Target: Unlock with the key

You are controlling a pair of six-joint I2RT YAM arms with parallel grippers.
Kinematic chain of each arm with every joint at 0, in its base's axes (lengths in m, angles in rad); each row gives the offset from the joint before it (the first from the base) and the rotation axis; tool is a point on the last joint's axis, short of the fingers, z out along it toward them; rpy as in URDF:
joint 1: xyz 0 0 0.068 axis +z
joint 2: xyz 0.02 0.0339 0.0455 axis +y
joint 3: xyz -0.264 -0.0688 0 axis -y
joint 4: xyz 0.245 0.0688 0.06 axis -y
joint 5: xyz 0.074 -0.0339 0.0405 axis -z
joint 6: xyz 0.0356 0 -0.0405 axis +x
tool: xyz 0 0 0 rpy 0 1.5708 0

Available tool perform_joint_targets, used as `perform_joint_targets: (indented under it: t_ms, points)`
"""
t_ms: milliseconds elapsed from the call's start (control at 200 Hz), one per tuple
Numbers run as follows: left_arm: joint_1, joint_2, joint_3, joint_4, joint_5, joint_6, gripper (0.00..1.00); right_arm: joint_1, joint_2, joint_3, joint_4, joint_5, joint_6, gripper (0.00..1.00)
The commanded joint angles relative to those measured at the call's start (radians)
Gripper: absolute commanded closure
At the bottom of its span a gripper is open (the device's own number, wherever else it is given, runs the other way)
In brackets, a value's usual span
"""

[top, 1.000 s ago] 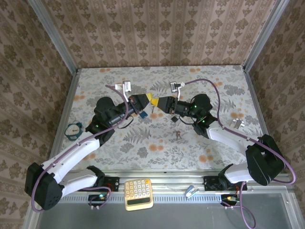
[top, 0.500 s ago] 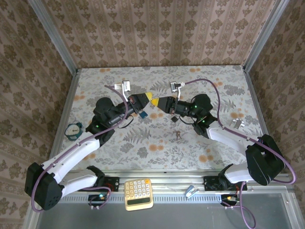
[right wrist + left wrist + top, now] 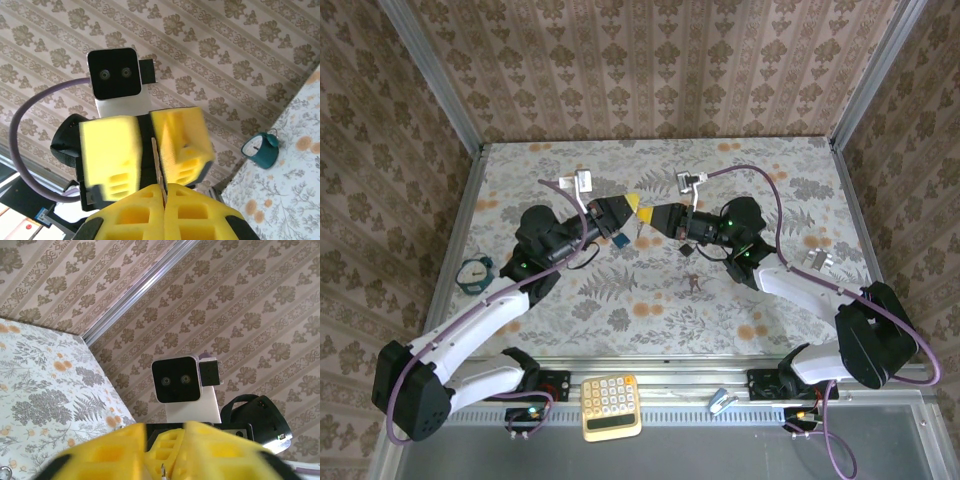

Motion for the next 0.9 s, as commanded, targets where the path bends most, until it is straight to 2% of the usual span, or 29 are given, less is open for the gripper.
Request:
perform_joint_targets:
  t_ms: [0, 80, 180, 245, 325, 360, 410, 520, 690, 780, 895]
  points:
    - [0.017, -0.028, -0.014, 0.024, 0.02, -0.005, 0.64, -0.006, -0.041, 0.003, -0.071, 0.009, -0.066, 1.0]
    - [0.021, -0.029, -0.004, -0.016, 0.038, 0.003, 0.66, -0.01, -0.057, 0.005, -0.11, 0.014, -0.093, 1.0]
    - [0.019, -0.021, 0.004, -0.03, 0.062, 0.007, 0.76, -0.016, -0.068, 0.007, -0.138, 0.017, -0.109, 1.0]
    - [0.019, -0.015, 0.006, -0.025, 0.074, 0.005, 0.79, -0.018, -0.068, 0.01, -0.144, 0.01, -0.11, 1.0]
    - [0.019, -0.008, 0.011, -0.027, 0.081, 0.005, 0.98, -0.019, -0.066, 0.011, -0.15, 0.004, -0.116, 1.0]
    - [0.02, -0.007, 0.013, -0.034, 0.077, 0.009, 1.0, -0.02, -0.067, 0.013, -0.163, 0.004, -0.122, 1.0]
    - [0.023, -0.009, 0.017, -0.059, 0.063, 0.02, 0.88, -0.022, -0.072, 0.017, -0.201, 0.007, -0.142, 1.0]
    - [0.028, -0.035, 0.047, -0.246, -0.04, 0.076, 0.44, -0.036, -0.101, 0.019, -0.324, 0.019, -0.208, 1.0]
    - [0.061, -0.011, 0.127, -0.561, -0.149, 0.125, 0.41, -0.072, -0.18, 0.01, -0.593, 0.113, -0.355, 1.0]
    - [0.078, 0.048, 0.171, -0.701, -0.186, 0.103, 0.33, -0.084, -0.217, 0.008, -0.731, 0.202, -0.421, 1.0]
    - [0.094, 0.168, 0.24, -0.872, -0.212, 0.073, 0.35, -0.089, -0.248, 0.001, -0.854, 0.316, -0.488, 1.0]
